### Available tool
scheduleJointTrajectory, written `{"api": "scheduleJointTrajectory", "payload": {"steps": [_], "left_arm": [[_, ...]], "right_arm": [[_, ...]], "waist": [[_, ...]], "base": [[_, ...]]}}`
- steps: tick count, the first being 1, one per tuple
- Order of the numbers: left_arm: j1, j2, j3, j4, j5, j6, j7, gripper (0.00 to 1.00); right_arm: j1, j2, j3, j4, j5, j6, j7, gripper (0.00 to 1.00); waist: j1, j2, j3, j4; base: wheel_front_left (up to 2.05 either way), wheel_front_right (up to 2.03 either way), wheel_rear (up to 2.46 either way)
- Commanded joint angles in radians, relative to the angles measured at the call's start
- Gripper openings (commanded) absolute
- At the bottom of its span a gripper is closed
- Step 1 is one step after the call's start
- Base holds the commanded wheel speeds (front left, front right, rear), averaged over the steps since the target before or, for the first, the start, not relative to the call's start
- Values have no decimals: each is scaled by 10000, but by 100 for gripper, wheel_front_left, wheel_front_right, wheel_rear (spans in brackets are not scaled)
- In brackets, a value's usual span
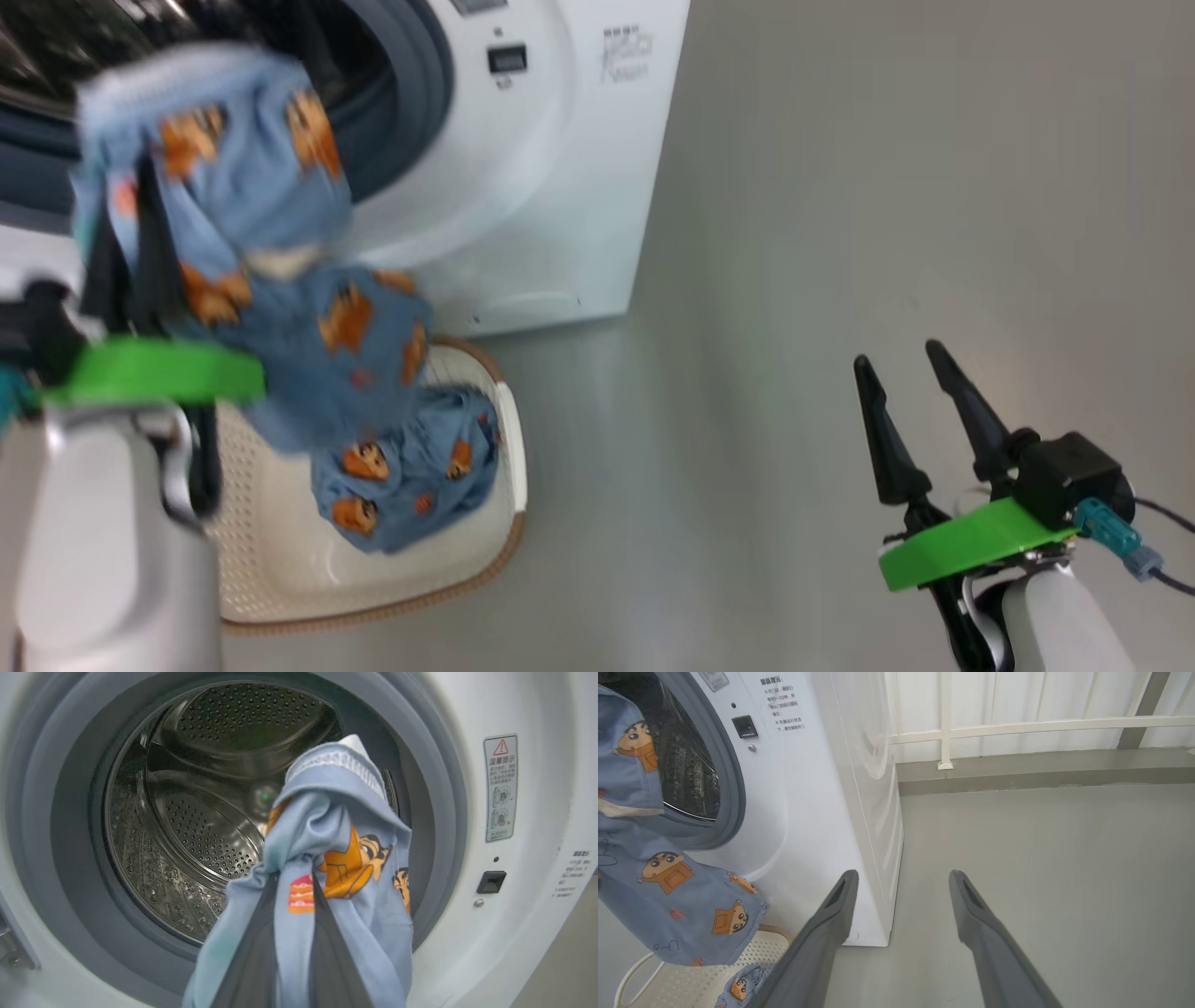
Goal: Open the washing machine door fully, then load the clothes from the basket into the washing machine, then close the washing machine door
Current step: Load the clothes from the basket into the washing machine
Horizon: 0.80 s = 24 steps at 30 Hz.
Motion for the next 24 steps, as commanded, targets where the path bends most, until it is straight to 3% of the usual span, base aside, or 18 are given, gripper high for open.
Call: {"api": "scheduleJointTrajectory", "payload": {"steps": [1, 15, 24], "left_arm": [[-459, 373, 313, -125, 102, -80, -80, 0], [-5253, 1450, 50, 3585, 269, -319, 31, 0], [-7630, 2147, -490, 5647, -150, -520, 1589, 0]], "right_arm": [[-199, -40, 263, -283, -90, 62, -76, 100], [-995, -15, 540, -419, -37, 62, -76, 100], [-1080, 42, 908, -284, 116, 62, -76, 100]], "waist": [[0, -1, 888, -292], [0, -1, 3016, -636], [0, -1, 3852, -949]], "base": [[0, 0, 0], [0, 0, 0], [0, 0, 0]]}}
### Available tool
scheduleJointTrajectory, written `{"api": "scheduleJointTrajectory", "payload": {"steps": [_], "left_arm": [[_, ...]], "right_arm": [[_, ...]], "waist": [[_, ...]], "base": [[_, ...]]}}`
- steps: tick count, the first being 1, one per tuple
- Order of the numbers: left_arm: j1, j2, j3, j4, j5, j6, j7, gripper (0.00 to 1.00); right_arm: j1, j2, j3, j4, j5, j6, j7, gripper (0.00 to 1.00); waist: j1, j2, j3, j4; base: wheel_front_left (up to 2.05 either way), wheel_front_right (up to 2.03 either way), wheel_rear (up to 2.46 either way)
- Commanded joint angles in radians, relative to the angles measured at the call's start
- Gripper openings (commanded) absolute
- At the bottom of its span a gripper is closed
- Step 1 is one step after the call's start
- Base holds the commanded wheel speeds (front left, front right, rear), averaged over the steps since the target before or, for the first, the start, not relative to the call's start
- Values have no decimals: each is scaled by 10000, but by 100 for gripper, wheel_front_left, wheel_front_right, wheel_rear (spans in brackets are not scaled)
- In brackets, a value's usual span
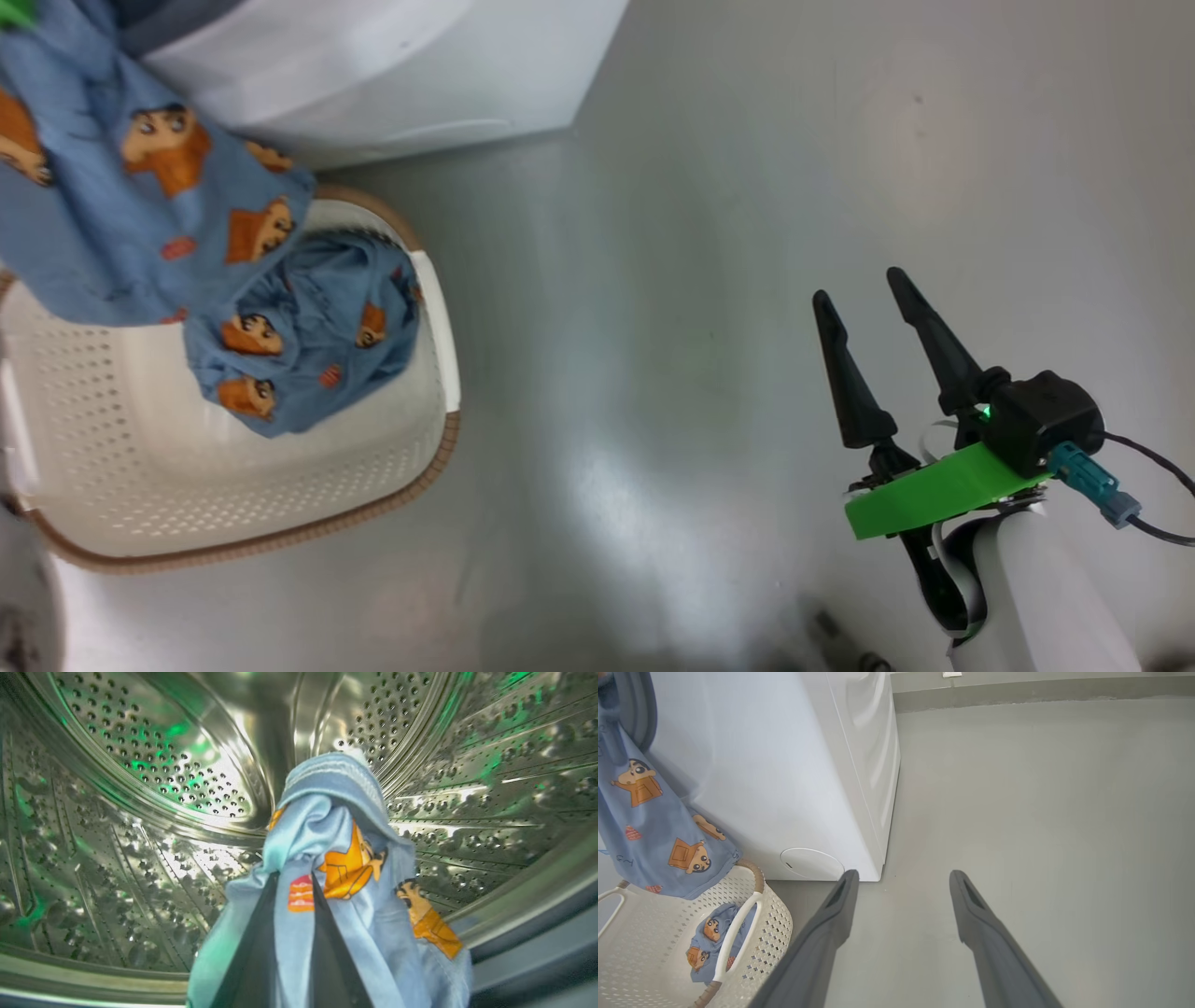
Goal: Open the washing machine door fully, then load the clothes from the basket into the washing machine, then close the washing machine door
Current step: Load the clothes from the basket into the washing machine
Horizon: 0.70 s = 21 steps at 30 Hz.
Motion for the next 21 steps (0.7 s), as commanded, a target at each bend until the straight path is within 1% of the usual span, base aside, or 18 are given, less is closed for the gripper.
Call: {"api": "scheduleJointTrajectory", "payload": {"steps": [1, 3, 5, 8, 9, 10, 13, 15, 16, 17, 21], "left_arm": [[-493, 593, 125, 87, -302, -39, 252, 0], [-808, 736, 63, 355, -376, -46, 361, 0], [-1104, 785, 168, 543, -559, -47, 219, 0], [-1475, 1015, 117, 512, -380, 150, -717, 0], [-1475, 1015, 117, 512, -380, 150, -717, 0], [-1569, 1082, 92, 442, -309, 200, -1037, 0], [-1783, 1276, -46, -92, -13, 282, -1467, 0], [-1823, 1337, -106, -1089, 199, 284, -1497, 0], [-1617, 1313, -43, -2039, 314, 303, -1502, 0], [-1440, 1309, -59, -2256, 388, 294, -1503, 0], [-1067, 1183, 87, -2074, 312, 318, -1505, 0]], "right_arm": [[43, 61, 317, -139, 107, 62, -74, 100], [41, 71, 423, -103, 178, 62, -74, 100], [33, 80, 513, -103, 241, 62, -74, 100], [19, 89, 670, -69, 323, 62, -74, 100], [19, 89, 670, -69, 323, 62, -74, 100], [18, 91, 702, -55, 370, 62, -74, 100], [0, 96, 772, -57, 450, 62, -74, 100], [-15, 98, 787, -73, 480, 62, -74, 100], [-46, 99, 804, -86, 522, 62, -74, 100], [-58, 100, 815, -78, 535, 62, -74, 100], [-88, 100, 826, -23, 594, 62, -74, 100]], "waist": [[0, 0, 503, -331], [0, 0, 641, -427], [0, 0, 777, -519], [0, 0, 957, -675], [0, 0, 957, -675], [0, 0, 993, -734], [0, 0, 1124, -889], [0, 0, 1231, -946], [0, 0, 1299, -990], [0, 0, 1307, -1000], [0, 0, 1285, -992]], "base": [[0, 0, 0], [0, 0, 0], [0, 0, 0], [0, 0, 0], [0, 0, 0], [0, 0, 0], [0, 0, 0], [0, 0, 0], [0, 0, 0], [0, 0, 0], [0, 0, 0]]}}
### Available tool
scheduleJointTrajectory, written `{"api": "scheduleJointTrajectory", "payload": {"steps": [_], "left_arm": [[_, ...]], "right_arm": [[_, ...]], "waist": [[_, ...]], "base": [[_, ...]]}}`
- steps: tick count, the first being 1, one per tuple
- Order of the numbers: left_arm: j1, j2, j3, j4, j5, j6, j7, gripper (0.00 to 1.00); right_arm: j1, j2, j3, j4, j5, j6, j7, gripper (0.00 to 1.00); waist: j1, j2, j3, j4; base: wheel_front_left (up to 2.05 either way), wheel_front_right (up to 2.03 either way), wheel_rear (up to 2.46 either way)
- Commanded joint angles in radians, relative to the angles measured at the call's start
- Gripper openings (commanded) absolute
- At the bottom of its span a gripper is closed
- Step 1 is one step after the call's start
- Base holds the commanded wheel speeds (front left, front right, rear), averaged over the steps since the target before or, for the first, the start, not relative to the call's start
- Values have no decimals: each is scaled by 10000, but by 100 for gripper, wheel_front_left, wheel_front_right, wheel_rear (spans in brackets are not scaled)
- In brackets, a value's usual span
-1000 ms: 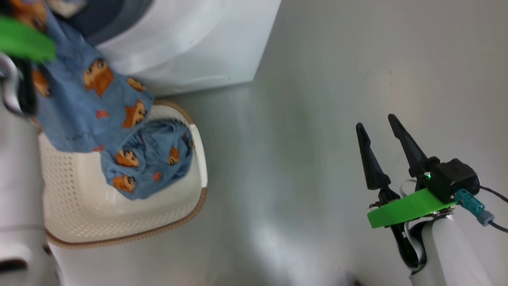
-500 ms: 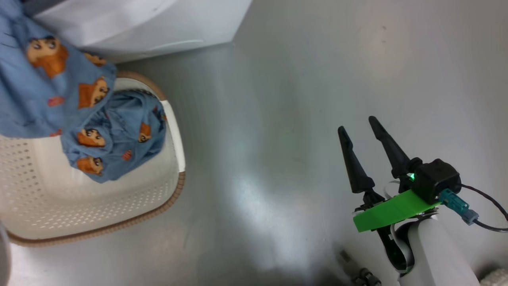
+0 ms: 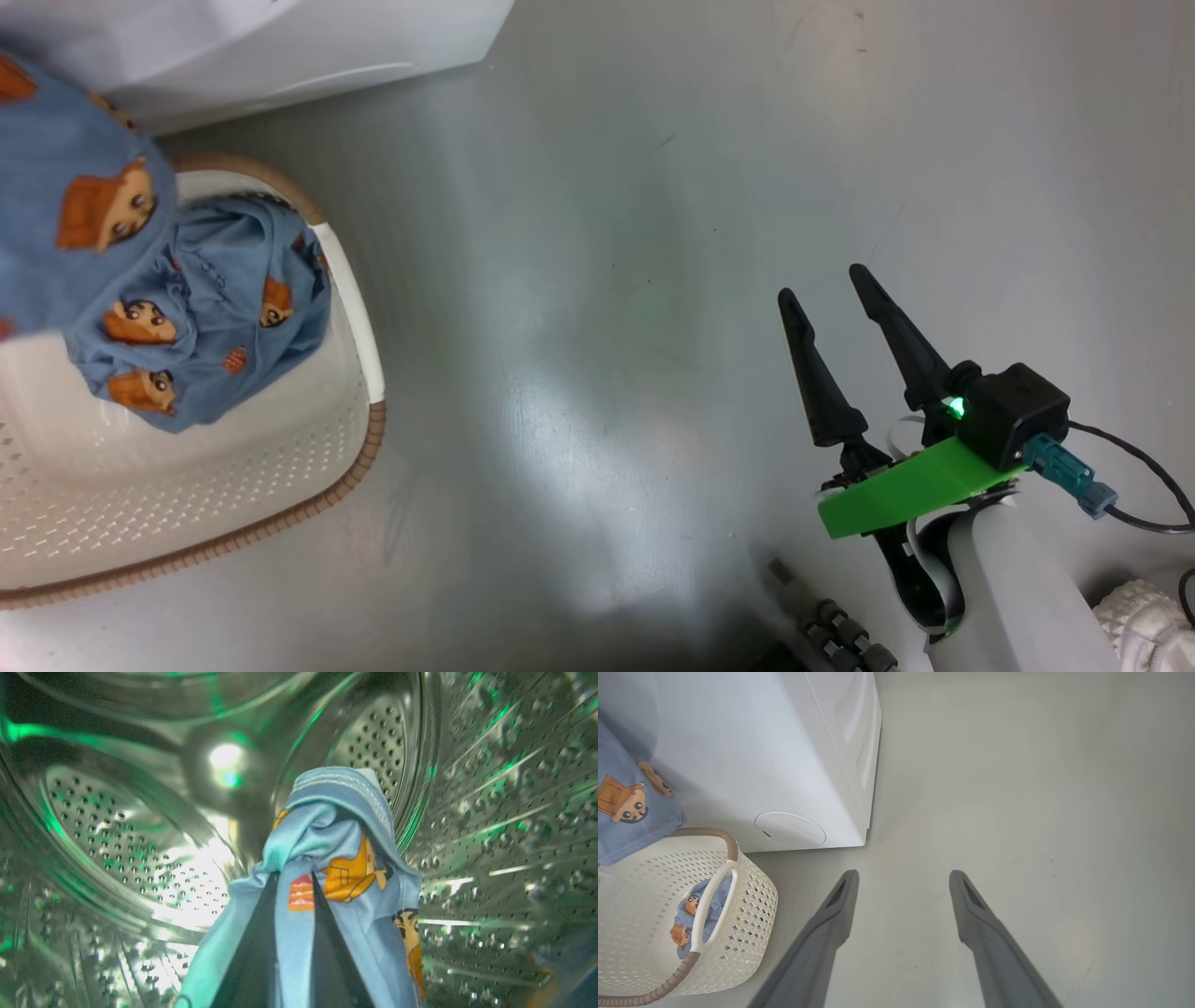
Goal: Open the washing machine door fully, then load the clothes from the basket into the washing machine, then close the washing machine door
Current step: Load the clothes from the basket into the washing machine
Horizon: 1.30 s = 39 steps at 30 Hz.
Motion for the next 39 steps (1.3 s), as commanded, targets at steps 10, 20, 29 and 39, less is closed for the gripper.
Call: {"api": "scheduleJointTrajectory", "payload": {"steps": [10, 20, 29, 39], "left_arm": [[493, 113, 259, 1100, -295, -2, -35, 100], [1623, -336, 186, 103, -427, -139, -35, 100], [3396, -897, 512, -1953, -701, -187, -35, 100], [5757, -1430, 896, -4020, -715, -202, -35, 100]], "right_arm": [[-49, 29, 98, -69, 133, 62, -74, 100], [-72, 29, -147, -55, 151, 62, -74, 100], [21, 29, -429, -166, 31, 62, -74, 100], [40, 29, -447, -193, -22, 62, -74, 100]], "waist": [[0, 0, -348, 312], [0, 0, -767, 736], [0, 0, -949, 1128], [0, 0, -1140, 1313]], "base": [[0, 0, 0], [0, 0, 0], [0, 0, 0], [0, 0, 0]]}}
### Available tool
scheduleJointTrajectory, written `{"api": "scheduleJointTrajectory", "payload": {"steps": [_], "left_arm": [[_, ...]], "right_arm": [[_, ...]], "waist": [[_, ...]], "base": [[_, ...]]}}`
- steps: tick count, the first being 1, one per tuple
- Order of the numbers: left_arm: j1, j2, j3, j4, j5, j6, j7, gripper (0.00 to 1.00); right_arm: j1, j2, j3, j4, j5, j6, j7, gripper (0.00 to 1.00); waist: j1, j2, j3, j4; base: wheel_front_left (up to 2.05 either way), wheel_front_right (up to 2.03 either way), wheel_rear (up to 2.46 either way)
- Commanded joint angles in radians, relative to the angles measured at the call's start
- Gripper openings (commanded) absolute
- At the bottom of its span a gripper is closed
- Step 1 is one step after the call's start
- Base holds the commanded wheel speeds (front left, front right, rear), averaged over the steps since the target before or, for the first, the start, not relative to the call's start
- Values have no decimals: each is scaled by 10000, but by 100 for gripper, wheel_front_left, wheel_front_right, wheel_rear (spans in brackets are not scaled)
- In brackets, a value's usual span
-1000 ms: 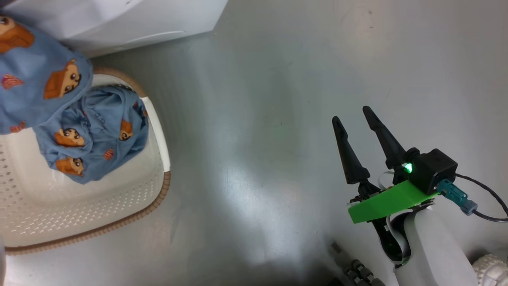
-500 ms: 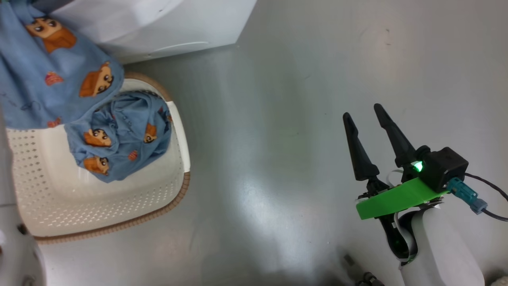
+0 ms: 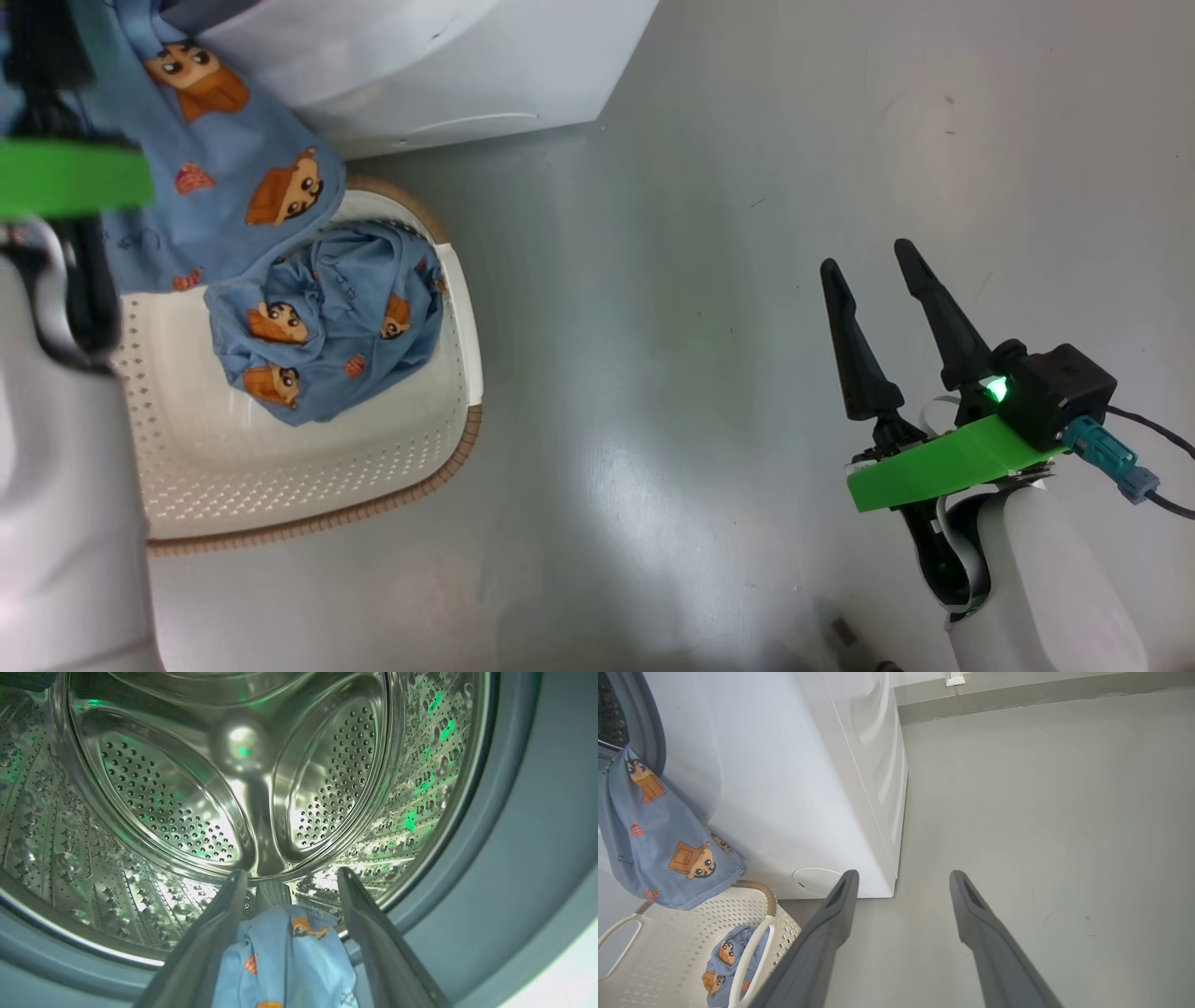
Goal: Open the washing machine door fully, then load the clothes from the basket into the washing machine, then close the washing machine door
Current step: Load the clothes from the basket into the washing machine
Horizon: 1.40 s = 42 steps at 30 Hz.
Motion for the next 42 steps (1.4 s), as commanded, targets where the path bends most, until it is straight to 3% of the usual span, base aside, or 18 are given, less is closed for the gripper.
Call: {"api": "scheduleJointTrajectory", "payload": {"steps": [1, 14, 25, 42], "left_arm": [[430, 326, 230, -380, -44, -18, -37, 100], [3749, -349, 723, -2443, 323, 216, -37, 100], [5654, -634, 545, -2681, 160, 404, -38, 100], [7932, -668, 142, -2852, -646, 1160, -38, 100]], "right_arm": [[273, 35, 186, -218, -95, 62, -74, 100], [293, 35, 261, -260, -365, 62, -74, 100], [295, 35, 267, -181, -455, 62, -74, 100], [333, 36, 239, -147, -346, 62, -74, 100]], "waist": [[0, -1, -16, 19], [0, -1, -154, 142], [0, -1, -268, 322], [0, -1, -350, 318]], "base": [[0, 0, 0], [0, 0, 0], [0, 0, 0], [0, 0, 0]]}}
